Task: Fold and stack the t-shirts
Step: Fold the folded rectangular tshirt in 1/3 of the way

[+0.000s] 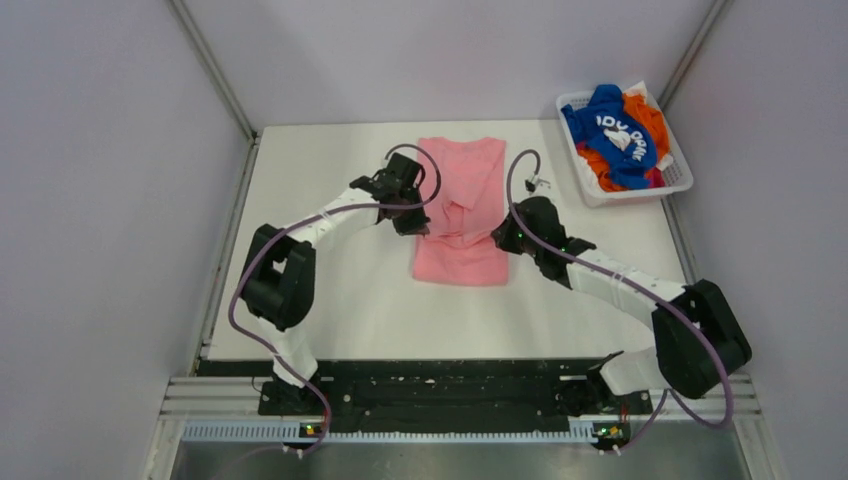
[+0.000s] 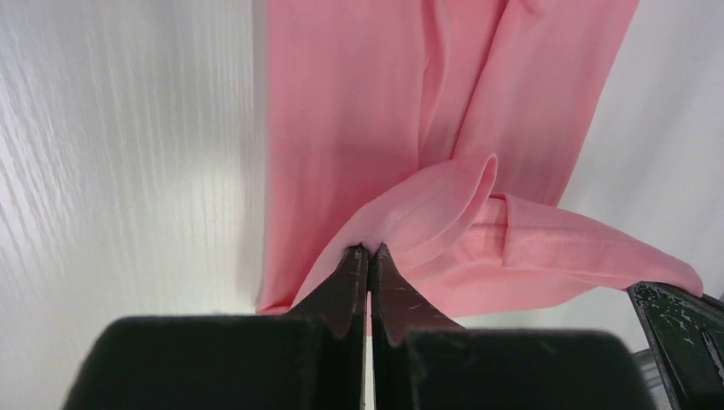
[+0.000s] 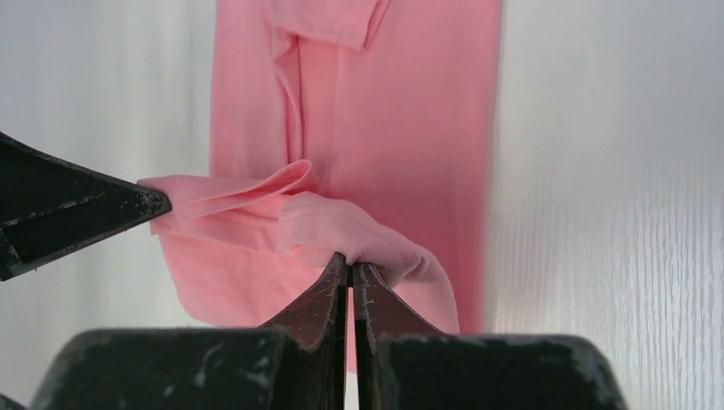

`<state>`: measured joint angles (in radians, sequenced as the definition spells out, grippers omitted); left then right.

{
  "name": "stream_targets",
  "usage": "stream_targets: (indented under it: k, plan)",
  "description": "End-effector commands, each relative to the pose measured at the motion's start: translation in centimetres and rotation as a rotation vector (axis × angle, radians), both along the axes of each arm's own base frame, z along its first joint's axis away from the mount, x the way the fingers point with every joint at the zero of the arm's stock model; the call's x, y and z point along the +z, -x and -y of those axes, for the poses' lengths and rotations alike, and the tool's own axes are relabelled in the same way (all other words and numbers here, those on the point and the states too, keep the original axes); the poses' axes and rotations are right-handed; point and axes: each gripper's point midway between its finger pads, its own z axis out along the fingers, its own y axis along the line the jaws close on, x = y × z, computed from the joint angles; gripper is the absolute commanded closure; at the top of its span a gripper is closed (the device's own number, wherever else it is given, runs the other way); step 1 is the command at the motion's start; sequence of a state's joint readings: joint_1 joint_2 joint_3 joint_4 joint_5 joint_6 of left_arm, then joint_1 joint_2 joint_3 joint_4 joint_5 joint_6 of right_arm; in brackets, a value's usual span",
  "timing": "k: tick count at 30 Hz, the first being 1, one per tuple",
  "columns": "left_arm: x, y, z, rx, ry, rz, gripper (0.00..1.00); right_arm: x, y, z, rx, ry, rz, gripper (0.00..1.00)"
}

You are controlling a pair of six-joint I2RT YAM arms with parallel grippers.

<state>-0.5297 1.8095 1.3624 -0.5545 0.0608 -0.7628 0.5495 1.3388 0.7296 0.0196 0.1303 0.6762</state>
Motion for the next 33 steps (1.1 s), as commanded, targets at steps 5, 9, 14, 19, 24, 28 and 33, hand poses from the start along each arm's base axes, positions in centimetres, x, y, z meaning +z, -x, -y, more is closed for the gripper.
stream_targets:
  k: [5, 9, 14, 19, 24, 28, 33]
  plan:
    - [1.3, -6.1, -1.5, 0.017, -0.06, 0.078, 1.0, 2.6, -6.9, -0.1, -0.009, -0.05, 0.118, 1.0]
    - [1.1, -8.3, -2.0, 0.021, -0.07, 0.088, 1.0, 1.8, -8.7, 0.0, -0.003, -0.055, 0.112, 1.0]
    - [0.4, -10.6, -1.7, 0.003, -0.04, 0.092, 0.88, 0.0, -10.9, 0.1, 0.012, -0.087, 0.068, 0.95]
    - [1.8, -13.2, -1.3, 0.046, 0.056, 0.122, 0.47, 0.7, -14.3, 1.0, -0.017, -0.08, 0.121, 0.41]
    - [5.3, -13.0, -2.8, 0.06, 0.034, 0.195, 0.01, 2.6, -14.2, 1.2, 0.026, -0.051, 0.157, 0.01]
    - [5.7, -9.9, -3.7, 0.049, 0.048, 0.2, 0.01, 1.9, -10.9, 1.3, 0.056, -0.087, 0.134, 0.01]
    - [2.6, -3.0, -4.2, -0.002, 0.057, 0.091, 0.01, 0.0, -6.0, 0.1, 0.148, -0.13, 0.084, 0.01]
